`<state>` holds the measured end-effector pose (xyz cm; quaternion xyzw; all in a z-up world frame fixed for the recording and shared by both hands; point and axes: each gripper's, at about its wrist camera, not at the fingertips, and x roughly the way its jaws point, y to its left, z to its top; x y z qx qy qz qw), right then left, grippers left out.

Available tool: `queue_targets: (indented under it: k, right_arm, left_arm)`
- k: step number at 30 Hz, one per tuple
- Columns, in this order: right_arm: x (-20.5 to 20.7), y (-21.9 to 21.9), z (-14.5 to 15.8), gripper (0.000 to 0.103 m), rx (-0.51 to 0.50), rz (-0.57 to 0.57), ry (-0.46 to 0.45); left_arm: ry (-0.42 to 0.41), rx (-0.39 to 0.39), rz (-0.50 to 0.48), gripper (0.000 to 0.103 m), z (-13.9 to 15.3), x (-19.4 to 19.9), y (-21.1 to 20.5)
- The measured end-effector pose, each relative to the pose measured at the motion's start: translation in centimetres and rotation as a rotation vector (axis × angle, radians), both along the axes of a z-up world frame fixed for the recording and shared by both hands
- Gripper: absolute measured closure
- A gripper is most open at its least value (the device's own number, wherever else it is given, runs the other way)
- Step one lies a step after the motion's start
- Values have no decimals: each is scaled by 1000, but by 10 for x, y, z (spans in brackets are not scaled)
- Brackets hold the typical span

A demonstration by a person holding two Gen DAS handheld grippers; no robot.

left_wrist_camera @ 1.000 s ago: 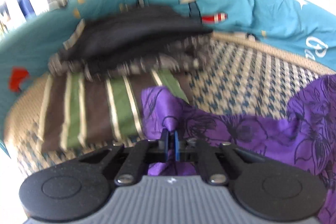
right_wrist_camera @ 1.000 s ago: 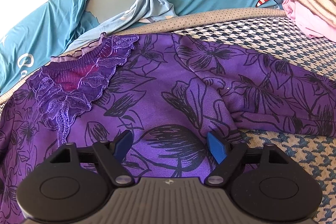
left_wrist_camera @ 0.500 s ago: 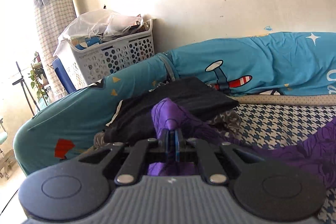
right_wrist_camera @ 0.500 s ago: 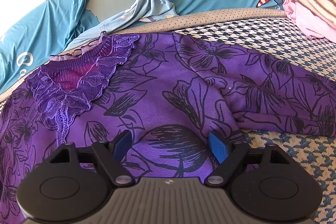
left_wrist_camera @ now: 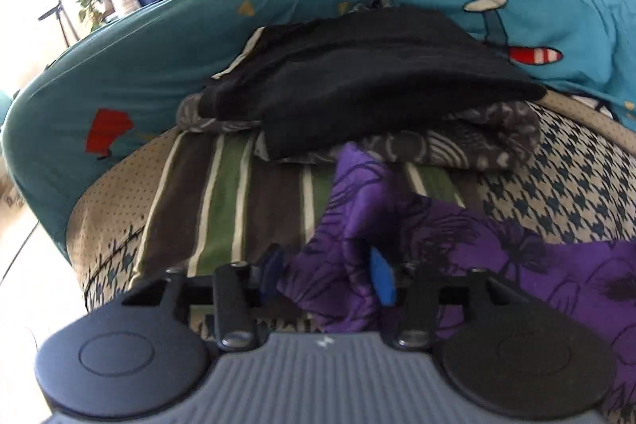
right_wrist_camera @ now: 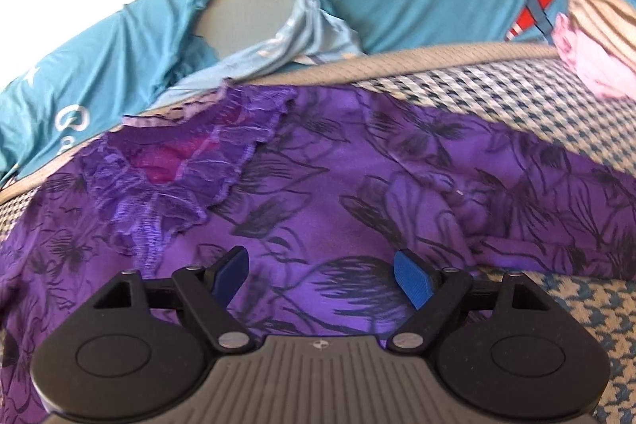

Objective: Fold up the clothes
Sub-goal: 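Pull the held sleeve with the left gripper across the bed, spreading the blouse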

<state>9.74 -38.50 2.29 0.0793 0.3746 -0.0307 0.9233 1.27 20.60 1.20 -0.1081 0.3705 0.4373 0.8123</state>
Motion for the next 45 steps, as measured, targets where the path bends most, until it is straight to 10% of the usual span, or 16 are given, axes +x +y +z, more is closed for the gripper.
queue_targets:
  k: [8, 19, 40, 45]
  right_arm:
    - [-15, 45, 10, 22, 39, 226, -90]
    - [-43, 141, 2, 29, 102, 580, -128]
    - [-62, 252, -37, 42, -6, 862, -168]
    - [-57, 266, -49, 61, -76, 854, -158]
  left_arm:
    - [-99, 0, -133, 45, 26, -10, -27]
    - [-39, -45, -494, 24, 24, 28, -110]
    - [10, -180, -520, 16, -20, 88, -128]
    - [11, -189, -505, 14, -23, 91, -124]
